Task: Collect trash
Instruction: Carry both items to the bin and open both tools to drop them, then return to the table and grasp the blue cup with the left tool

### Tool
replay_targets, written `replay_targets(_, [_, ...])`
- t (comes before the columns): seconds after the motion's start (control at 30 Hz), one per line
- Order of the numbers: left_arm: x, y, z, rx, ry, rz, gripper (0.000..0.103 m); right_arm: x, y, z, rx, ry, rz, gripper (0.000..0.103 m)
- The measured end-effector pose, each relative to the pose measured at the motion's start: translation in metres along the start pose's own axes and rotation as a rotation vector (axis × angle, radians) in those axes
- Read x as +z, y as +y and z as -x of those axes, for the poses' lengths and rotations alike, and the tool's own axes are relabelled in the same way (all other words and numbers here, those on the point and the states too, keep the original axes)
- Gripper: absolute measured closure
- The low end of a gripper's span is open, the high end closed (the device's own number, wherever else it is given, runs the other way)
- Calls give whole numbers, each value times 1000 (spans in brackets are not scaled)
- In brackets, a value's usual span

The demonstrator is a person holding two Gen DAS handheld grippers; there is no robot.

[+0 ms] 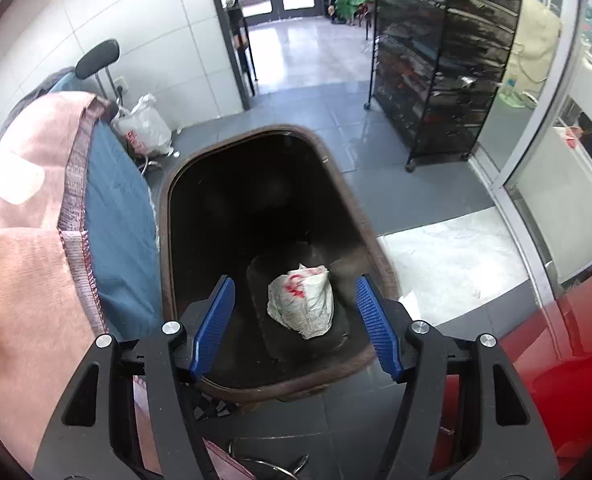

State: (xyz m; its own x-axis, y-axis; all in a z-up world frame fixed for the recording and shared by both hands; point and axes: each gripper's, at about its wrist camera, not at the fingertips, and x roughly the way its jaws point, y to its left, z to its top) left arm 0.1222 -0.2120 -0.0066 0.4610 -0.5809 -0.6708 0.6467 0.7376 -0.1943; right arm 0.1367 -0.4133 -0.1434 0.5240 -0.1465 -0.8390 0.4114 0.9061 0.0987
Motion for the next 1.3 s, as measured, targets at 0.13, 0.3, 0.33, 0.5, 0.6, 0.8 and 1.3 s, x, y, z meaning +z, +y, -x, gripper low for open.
replay_targets(0.13, [3,-12,-22,-31,44,-13,85,-4,-15,17,-30,-31,-22,39])
replay_targets(0.3, [9,-23,-45,-42,84,-36,85,-8,-32,30,-65,-53,-64,39])
replay_targets(0.33, [9,-25,-48,-42,91,-41,85,-8,-35,32,-69,-54,-75,39])
replay_targets(0.5, [8,-31,-76,-41,151,-45,83,-5,-49,41,-101,-76,-104,39])
replay_targets(0.6, [7,-31,-89,-31,184,-39,70,-4,-56,45,-108,-83,-124,33])
replay_targets(0.8, [3,-36,-93,-46,186,-58,24,-3,-67,49,-126,-95,-150,29])
replay_targets(1.3, [2,-32,-12,-29,-21,-89,6,3,-47,68,-77,-157,-123,18])
